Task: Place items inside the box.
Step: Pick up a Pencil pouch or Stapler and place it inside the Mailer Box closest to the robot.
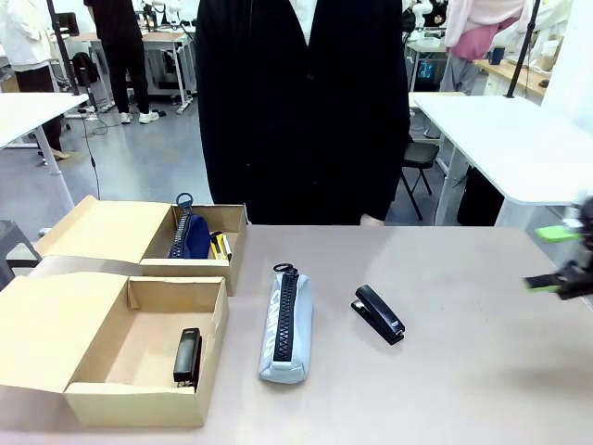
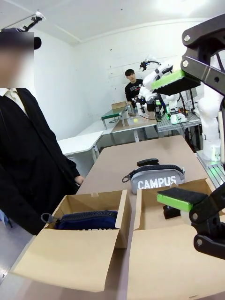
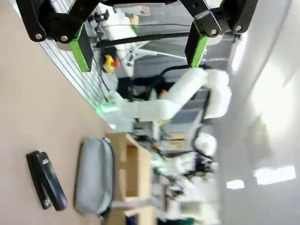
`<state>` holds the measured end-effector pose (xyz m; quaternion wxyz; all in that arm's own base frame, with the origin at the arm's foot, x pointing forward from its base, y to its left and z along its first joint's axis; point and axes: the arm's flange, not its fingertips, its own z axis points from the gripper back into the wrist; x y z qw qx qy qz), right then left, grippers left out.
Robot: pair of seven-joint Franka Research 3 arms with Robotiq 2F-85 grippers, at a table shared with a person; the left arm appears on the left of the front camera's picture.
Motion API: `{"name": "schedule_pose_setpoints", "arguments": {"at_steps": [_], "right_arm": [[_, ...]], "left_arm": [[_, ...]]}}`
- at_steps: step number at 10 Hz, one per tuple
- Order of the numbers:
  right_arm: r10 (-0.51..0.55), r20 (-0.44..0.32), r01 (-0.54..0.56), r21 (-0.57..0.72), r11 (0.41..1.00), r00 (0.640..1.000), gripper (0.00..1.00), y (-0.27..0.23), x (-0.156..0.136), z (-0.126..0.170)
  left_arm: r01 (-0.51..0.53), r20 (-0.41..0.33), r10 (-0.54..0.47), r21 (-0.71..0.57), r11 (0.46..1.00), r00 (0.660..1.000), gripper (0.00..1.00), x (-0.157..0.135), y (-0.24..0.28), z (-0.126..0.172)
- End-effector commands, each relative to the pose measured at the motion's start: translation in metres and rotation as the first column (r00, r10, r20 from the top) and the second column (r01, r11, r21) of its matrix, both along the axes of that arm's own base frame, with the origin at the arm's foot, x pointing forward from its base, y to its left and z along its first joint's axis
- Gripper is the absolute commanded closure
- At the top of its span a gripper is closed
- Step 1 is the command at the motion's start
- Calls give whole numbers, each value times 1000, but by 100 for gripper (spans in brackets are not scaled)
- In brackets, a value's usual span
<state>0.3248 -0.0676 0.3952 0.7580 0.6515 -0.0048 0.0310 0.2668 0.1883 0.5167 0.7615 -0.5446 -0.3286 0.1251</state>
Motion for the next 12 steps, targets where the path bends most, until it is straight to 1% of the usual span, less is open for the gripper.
{"name": "schedule_pose_setpoints", "arguments": {"at_steps": [1,2,3,4,12], "right_arm": [[-136,-5,135,161,978,991,0,-52,-16,-23],[-252,-31,254,156,955,967,0,-62,-33,-32],[-304,-56,309,124,943,951,0,-56,-35,-35],[-169,-29,172,134,976,985,0,-65,-30,-25],[-169,-29,172,134,976,985,0,-65,-30,-25]], "left_arm": [[3,30,-3,-6,1000,1000,0,0,-1,0],[3,30,-3,-6,1000,1000,0,0,-1,0],[3,30,-3,-6,1000,1000,0,0,-1,0],[3,30,-3,-6,1000,1000,0,0,-1,0],[3,30,-3,-6,1000,1000,0,0,-1,0]]}}
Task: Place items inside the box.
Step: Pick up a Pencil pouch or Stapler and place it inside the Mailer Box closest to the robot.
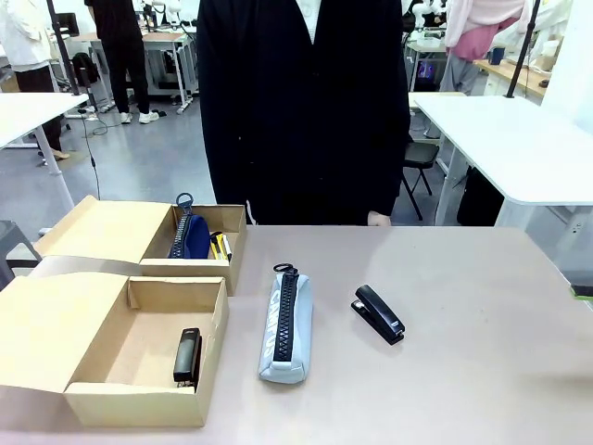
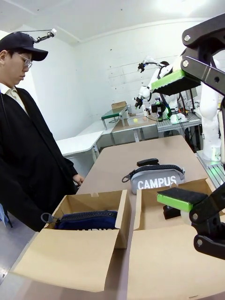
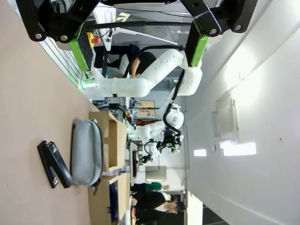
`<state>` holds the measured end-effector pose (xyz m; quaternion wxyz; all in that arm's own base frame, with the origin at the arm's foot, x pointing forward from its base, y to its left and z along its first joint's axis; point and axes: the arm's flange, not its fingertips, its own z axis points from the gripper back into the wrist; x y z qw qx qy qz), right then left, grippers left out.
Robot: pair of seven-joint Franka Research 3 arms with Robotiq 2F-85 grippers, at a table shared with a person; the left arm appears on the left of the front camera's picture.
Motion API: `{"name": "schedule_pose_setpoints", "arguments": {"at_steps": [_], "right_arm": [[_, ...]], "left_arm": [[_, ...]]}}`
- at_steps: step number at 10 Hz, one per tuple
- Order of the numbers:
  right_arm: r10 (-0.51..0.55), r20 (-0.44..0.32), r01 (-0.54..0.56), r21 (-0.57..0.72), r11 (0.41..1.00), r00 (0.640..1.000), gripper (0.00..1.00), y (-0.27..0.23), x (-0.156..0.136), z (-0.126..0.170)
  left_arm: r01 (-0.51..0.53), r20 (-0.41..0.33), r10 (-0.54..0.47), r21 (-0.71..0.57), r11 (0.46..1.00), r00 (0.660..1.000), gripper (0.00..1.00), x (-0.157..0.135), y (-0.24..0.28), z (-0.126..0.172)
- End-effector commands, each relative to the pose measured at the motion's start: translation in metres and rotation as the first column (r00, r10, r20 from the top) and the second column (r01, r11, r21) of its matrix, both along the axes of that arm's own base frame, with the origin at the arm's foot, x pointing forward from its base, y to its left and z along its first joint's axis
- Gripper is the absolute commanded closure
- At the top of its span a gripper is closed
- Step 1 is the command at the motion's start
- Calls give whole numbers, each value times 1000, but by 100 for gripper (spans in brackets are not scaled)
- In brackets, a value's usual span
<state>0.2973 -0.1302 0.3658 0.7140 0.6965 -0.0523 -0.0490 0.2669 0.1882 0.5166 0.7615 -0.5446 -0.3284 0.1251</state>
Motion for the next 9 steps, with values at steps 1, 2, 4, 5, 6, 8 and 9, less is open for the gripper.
{"name": "schedule_pose_setpoints", "arguments": {"at_steps": [1,2,4,5,6,8,9], "right_arm": [[7,18,-7,5,1000,1000,0,-2,-3,4],[7,18,-7,5,1000,1000,0,-2,-3,4],[7,18,-7,5,1000,1000,0,-2,-3,4],[7,18,-7,5,1000,1000,0,-2,-3,4],[7,18,-7,5,1000,1000,0,-2,-3,4],[7,18,-7,5,1000,1000,0,-2,-3,4],[-1,0,1,1,1000,1000,0,-1,0,0]], "left_arm": [[3,30,-3,-6,1000,1000,0,0,-1,0],[3,30,-3,-6,1000,1000,0,0,-1,0],[3,30,-3,-6,1000,1000,0,0,-1,0],[3,30,-3,-6,1000,1000,0,0,-1,0],[3,30,-3,-6,1000,1000,0,0,-1,0],[3,30,-3,-6,1000,1000,0,0,-1,0],[3,30,-3,-6,1000,1000,0,0,-1,0]]}}
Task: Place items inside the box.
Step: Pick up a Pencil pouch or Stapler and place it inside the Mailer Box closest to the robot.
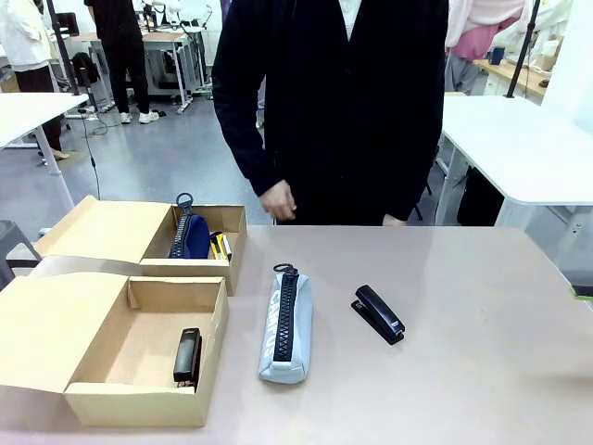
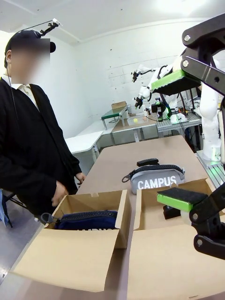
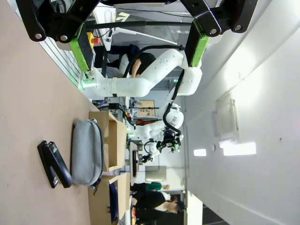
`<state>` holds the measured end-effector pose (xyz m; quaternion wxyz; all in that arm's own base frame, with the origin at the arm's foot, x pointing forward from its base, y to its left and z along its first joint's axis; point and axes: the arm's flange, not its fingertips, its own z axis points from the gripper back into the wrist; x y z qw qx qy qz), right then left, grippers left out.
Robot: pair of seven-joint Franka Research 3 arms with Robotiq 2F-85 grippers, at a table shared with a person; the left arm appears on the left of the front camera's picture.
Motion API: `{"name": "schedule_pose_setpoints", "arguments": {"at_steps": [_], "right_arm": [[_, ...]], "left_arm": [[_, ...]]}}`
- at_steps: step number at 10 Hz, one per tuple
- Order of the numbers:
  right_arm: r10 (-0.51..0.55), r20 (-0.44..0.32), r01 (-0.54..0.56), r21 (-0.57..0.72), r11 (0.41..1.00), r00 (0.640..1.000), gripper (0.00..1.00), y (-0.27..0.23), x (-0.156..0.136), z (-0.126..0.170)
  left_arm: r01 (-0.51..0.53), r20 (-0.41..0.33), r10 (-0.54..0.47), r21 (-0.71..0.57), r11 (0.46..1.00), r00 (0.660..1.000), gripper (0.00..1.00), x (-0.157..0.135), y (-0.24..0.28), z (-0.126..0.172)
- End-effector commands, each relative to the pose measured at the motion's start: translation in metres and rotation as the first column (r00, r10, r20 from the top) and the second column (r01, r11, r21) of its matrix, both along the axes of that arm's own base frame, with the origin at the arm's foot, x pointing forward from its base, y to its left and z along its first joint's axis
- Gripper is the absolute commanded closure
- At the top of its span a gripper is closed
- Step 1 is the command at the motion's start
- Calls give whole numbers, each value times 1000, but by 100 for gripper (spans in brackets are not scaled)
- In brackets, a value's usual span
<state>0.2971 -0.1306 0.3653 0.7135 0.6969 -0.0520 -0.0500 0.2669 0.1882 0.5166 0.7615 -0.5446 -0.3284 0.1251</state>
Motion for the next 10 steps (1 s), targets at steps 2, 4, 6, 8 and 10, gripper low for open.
{"name": "schedule_pose_setpoints", "arguments": {"at_steps": [2,4,6,8,10], "right_arm": [[62,-19,-63,-89,994,998,0,47,11,33],[98,-79,-113,-217,970,992,0,99,14,68],[113,-65,-123,-192,974,992,0,87,21,68],[29,-54,-32,-51,998,998,0,24,4,40],[-187,-63,189,17,982,980,0,-9,-26,17]], "left_arm": [[3,30,-3,-6,1000,1000,0,0,-1,0],[3,30,-3,-6,1000,1000,0,0,-1,0],[3,30,-3,-6,1000,1000,0,0,-1,0],[3,30,-3,-6,1000,1000,0,0,-1,0],[3,30,-3,-6,1000,1000,0,0,-1,0]]}}
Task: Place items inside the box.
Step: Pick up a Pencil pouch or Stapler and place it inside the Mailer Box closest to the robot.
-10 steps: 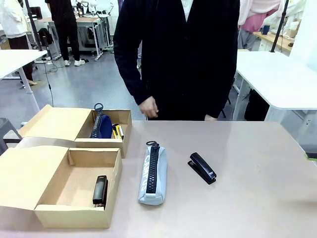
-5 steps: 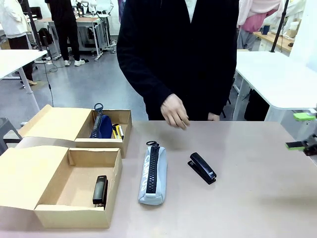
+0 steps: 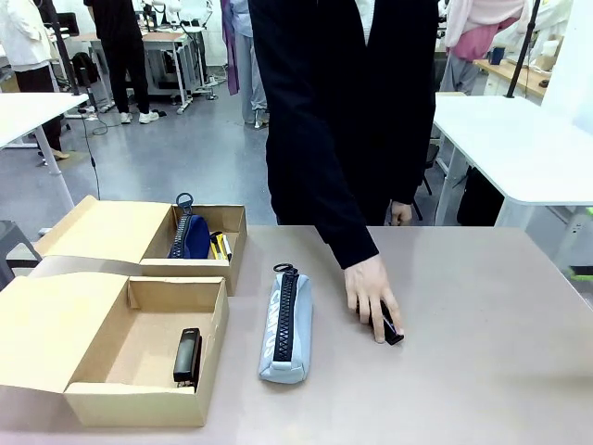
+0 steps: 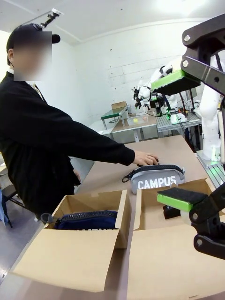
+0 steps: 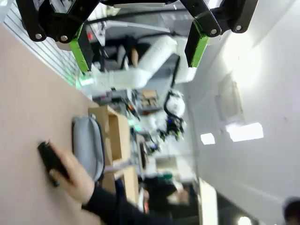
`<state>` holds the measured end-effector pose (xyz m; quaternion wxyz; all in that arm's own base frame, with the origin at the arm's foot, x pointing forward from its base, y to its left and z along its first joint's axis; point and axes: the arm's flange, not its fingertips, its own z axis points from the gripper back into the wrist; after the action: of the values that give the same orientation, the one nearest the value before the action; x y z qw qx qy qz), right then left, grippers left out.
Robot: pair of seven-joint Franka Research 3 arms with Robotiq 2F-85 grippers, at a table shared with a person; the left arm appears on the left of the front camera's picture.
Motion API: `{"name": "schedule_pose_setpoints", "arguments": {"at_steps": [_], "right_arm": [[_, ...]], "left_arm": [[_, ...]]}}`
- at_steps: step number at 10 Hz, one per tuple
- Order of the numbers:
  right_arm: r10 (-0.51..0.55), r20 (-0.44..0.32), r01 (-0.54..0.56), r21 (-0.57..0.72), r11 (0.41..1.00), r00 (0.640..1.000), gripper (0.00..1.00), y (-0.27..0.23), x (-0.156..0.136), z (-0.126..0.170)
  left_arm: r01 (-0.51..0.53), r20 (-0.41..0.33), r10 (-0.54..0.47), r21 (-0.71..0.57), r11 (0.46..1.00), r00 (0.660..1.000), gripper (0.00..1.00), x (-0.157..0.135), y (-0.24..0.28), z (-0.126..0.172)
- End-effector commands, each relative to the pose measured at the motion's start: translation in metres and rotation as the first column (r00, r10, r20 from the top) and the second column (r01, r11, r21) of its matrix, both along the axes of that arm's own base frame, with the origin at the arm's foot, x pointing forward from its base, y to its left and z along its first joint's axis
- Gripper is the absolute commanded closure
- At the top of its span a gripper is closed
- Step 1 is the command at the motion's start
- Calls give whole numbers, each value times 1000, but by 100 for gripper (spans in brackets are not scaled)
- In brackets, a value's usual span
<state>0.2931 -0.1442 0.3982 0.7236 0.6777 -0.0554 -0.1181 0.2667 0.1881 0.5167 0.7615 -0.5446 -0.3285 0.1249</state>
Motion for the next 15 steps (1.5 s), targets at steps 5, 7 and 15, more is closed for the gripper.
{"name": "schedule_pose_setpoints", "arguments": {"at_steps": [5,7,15], "right_arm": [[-68,1,68,44,997,998,0,11,-22,-25],[-22,-60,16,-88,996,998,0,54,-12,3],[115,-193,-219,-709,670,975,0,396,45,49]], "left_arm": [[3,30,-3,-7,1000,1000,0,0,-1,0],[3,30,-3,-7,1000,1000,0,0,-1,0],[3,30,-3,-7,1000,1000,0,0,-1,0]]}}
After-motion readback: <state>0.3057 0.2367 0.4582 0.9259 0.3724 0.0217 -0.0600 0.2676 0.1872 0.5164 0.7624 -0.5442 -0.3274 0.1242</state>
